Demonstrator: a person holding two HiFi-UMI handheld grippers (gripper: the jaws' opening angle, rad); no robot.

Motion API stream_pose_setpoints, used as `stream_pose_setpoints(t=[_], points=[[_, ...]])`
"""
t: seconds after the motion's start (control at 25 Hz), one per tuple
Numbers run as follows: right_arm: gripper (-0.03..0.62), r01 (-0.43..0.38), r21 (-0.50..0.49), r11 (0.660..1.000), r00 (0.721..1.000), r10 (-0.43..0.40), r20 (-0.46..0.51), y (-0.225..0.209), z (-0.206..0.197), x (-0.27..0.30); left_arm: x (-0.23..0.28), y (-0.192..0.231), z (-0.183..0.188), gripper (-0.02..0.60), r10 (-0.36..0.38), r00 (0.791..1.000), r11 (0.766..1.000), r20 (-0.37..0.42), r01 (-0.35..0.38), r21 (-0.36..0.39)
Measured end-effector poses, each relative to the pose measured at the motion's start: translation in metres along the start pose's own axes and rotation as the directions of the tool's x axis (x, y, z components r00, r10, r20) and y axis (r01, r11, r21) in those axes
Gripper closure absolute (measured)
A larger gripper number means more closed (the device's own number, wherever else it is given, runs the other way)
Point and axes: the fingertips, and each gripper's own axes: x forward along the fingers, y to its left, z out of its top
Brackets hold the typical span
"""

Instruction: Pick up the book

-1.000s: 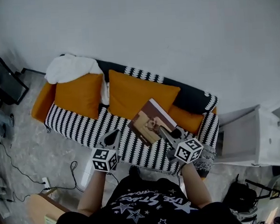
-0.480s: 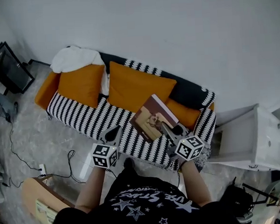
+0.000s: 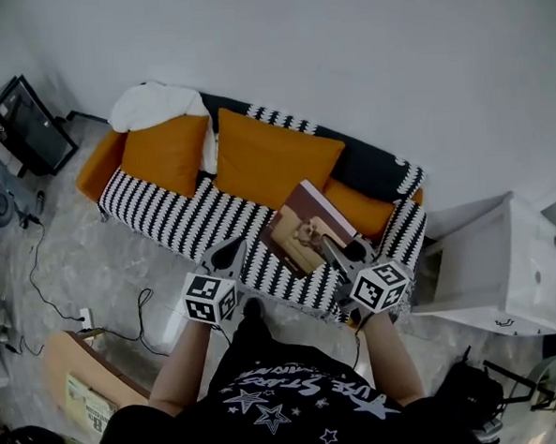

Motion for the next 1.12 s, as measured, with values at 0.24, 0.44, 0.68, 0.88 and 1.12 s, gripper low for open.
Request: stream_pose_setpoints(t=[0.24, 0.44, 0.68, 0.88, 1.12], points=[[0.439, -0.028, 0.029, 0.999, 1.0, 0.028, -0.014, 0.014, -0.019, -0.034, -0.022, -0.036, -0.015, 0.574, 0.022, 1.0, 1.0, -0.004, -0.022, -0.004], [0.439, -0.078, 0.018, 0.997, 0.996, 0.079, -0.033, 0.028, -0.03, -0.058, -0.049, -0.059, -0.023, 0.574, 0.064, 0.998, 0.998, 0.01, -0.064, -0.005], [0.439, -0.119, 0.006, 0.993, 0.992, 0.119, -0.039, 0.046, -0.04, -0.088, -0.086, -0.085, -0.037, 0.574, 0.122, 0.992, 0.992, 0.025, -0.121, -0.021], [0.439, -0.153, -0.01, 0.988, 0.987, 0.152, -0.05, 0.06, -0.045, -0.104, -0.109, -0.102, -0.044, 0.574, 0.15, 0.988, 0.989, 0.039, -0.149, -0.028], [0.439, -0.161, 0.01, 0.987, 0.986, 0.162, -0.051, 0.067, -0.055, -0.119, -0.127, -0.112, -0.051, 0.574, 0.174, 0.984, 0.984, 0.041, -0.172, -0.044]])
